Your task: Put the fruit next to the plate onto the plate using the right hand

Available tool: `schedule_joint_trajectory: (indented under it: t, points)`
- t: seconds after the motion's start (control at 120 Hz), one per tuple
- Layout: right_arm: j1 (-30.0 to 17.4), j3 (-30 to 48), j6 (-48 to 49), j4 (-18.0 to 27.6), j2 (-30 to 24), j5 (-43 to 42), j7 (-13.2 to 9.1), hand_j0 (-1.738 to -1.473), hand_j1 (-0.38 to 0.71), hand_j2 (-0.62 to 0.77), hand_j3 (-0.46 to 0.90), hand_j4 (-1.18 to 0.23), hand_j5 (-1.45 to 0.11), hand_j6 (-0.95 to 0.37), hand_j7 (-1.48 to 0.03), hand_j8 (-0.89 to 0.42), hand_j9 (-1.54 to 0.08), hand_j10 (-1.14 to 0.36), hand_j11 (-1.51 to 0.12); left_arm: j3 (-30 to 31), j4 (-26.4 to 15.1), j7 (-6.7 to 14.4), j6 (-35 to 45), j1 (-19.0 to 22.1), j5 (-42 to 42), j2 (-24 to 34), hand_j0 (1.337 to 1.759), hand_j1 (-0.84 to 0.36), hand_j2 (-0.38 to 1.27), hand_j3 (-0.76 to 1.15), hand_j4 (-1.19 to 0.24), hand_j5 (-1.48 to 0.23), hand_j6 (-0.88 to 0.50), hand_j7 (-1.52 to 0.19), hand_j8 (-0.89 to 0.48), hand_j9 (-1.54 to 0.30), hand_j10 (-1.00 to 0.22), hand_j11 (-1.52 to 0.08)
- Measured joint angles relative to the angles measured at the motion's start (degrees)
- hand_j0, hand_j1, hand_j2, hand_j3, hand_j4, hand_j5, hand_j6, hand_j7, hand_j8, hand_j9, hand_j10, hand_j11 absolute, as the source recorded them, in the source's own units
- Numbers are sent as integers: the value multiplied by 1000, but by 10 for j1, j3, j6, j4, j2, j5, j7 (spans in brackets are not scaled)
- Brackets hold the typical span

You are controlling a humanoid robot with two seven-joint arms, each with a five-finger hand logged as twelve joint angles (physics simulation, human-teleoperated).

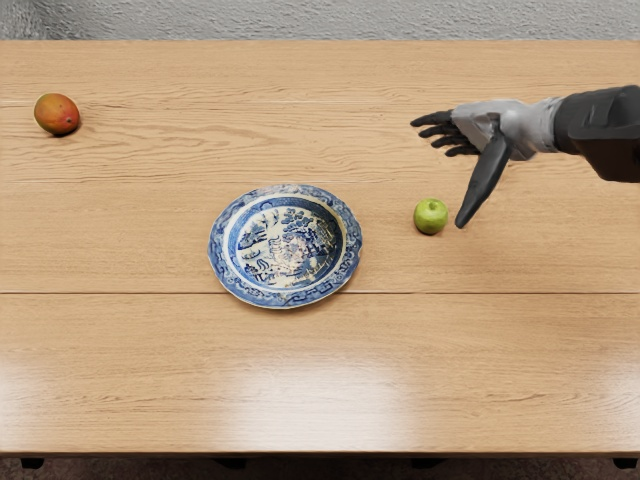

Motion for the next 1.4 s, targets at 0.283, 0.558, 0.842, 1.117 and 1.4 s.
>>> schedule_joint_trajectory:
  t: [0.283, 0.558, 0.842, 1.117, 1.4]
  points:
    - [-24, -98, -239, 12, 85, -182, 0, -1658, -318, -4, 0, -29, -35, -30, -35, -29, -35, -28, -35, 0, 0, 0, 0, 0, 0, 0, 1658, 349, 0, 0, 0, 0, 0, 0, 0, 0, 0, 0]
    - [-65, -115, -321, 16, 102, -238, 0, -1658, -320, -3, 0, -27, -33, -29, -32, -28, -33, -27, -33, 0, 0, 0, 0, 0, 0, 0, 1658, 349, 0, 0, 0, 0, 0, 0, 0, 0, 0, 0]
    - [-84, -113, -322, -51, 154, -236, 0, -1658, -323, -3, 0, -25, -30, -26, -30, -26, -30, -25, -30, 0, 0, 0, 0, 0, 0, 0, 1658, 349, 0, 0, 0, 0, 0, 0, 0, 0, 0, 0]
    - [-92, -111, -328, -98, 173, -237, 0, -1658, -319, -4, 0, -28, -34, -29, -34, -29, -34, -28, -34, 0, 0, 0, 0, 0, 0, 0, 1658, 349, 0, 0, 0, 0, 0, 0, 0, 0, 0, 0]
    - [-105, -109, -330, -113, 185, -237, 0, -1658, -189, -25, 0, -136, -175, -137, -174, -137, -175, -136, -175, 0, 0, 0, 0, 0, 0, 0, 1658, 349, 0, 0, 0, 0, 0, 0, 0, 0, 0, 0]
